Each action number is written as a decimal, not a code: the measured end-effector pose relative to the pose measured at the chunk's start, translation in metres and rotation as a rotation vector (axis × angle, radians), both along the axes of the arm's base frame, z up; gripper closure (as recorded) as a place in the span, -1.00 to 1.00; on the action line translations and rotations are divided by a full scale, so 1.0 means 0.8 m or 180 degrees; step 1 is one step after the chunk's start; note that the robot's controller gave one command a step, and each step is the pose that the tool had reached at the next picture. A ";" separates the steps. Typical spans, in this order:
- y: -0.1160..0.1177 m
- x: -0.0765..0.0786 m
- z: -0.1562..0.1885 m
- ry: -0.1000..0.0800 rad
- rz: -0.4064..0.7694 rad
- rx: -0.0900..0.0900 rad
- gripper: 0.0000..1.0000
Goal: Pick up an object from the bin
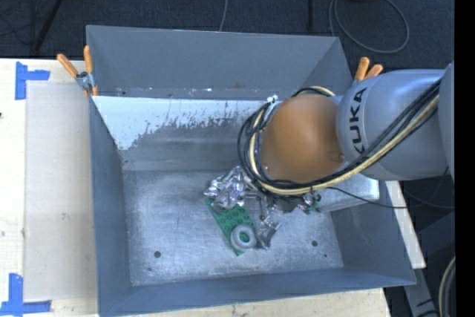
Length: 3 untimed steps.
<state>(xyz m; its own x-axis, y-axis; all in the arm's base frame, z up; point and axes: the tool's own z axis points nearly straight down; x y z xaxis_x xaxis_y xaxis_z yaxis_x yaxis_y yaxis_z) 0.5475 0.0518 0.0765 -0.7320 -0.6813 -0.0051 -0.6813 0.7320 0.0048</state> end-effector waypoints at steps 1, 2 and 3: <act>0.005 -0.009 0.000 -0.0041 0.0655 -0.0011 -1.00; 0.003 -0.010 0.001 -0.0026 0.0634 -0.0014 1.00; 0.005 -0.008 0.071 -0.0016 0.0622 -0.0019 1.00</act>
Offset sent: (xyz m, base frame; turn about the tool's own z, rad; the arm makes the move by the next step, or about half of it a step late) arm -0.0123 0.0003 -0.0065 -0.2083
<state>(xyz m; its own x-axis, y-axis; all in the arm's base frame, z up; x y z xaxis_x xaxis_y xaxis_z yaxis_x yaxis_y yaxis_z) 0.5412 0.0559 0.1335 -0.5857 -0.8105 -0.0041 -0.8105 0.5857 -0.0029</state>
